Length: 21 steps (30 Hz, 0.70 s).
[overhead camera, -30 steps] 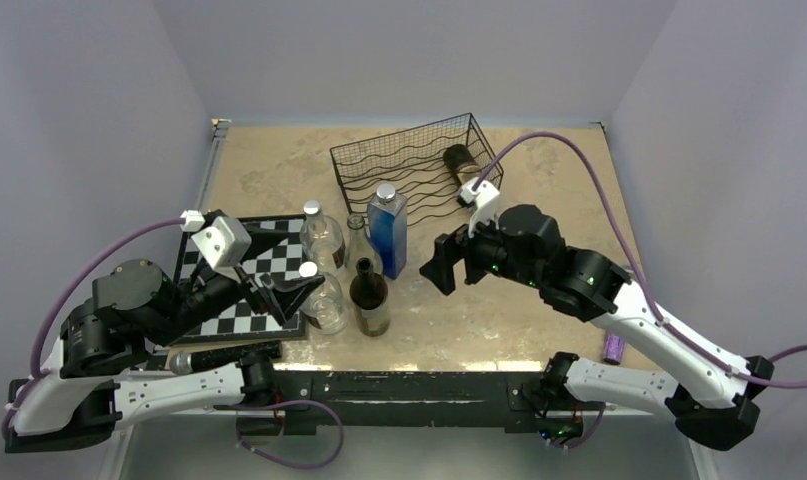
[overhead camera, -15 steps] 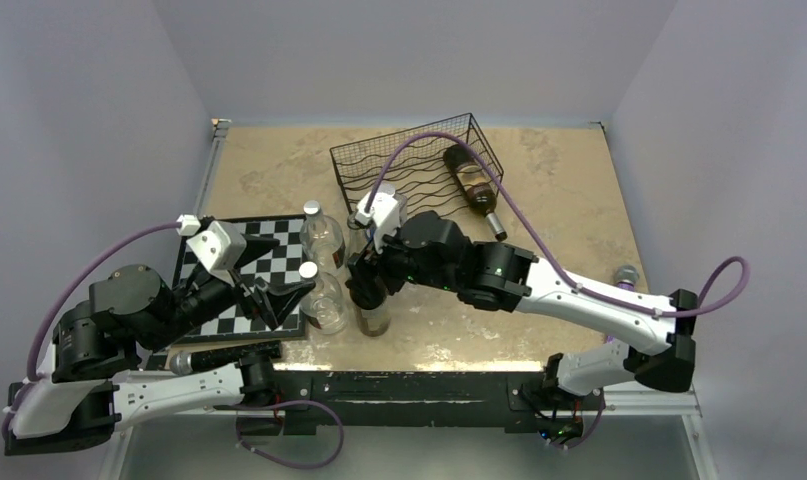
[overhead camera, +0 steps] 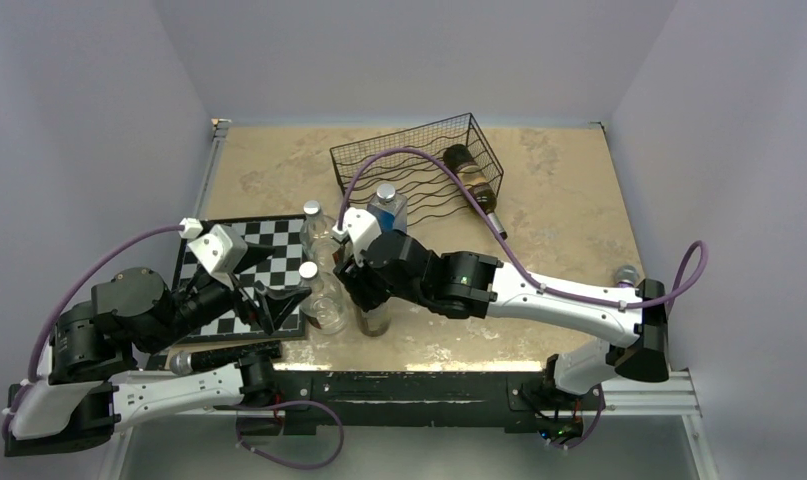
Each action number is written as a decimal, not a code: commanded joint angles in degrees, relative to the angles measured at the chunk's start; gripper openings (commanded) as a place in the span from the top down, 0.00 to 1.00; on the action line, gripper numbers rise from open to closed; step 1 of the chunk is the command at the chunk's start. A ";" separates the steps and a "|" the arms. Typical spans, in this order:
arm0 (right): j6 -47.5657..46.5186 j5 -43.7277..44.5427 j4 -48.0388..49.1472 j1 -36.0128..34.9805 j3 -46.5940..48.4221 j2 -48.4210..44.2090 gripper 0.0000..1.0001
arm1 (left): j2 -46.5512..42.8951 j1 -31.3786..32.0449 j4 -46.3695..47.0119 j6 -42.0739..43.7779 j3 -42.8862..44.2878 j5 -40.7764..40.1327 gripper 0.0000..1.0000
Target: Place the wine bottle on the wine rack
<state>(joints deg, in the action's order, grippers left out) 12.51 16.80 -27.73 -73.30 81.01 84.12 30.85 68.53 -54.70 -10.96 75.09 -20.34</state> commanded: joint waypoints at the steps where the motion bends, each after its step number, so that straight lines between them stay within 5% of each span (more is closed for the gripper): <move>1: 2.56 4.26 0.32 -0.51 1.70 -0.72 0.44 | 1.01 -0.24 -0.75 -0.98 1.19 0.52 0.01; 4: 2.97 4.95 0.73 -0.61 1.03 -1.15 0.62 | 0.75 -0.24 -0.52 -0.91 0.47 1.20 0.01; 8: 3.21 6.14 0.45 -0.62 0.58 -1.76 0.98 | 0.44 -0.24 1.83 -0.30 -1.56 2.34 0.01; 16: 3.49 8.25 -1.98 -0.62 -0.59 -7.95 1.00 | 2.62 -0.24 6.56 2.15 -5.83 3.63 0.01; 21: 5.07 8.39 -7.05 -0.54 -0.54 -15.02 1.00 | -0.37 -0.19 21.47 0.12 -17.07 12.21 0.01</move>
<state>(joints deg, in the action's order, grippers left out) 15.59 22.06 -34.44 -73.82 78.48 77.32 32.21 68.51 -47.03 -10.31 65.49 -15.33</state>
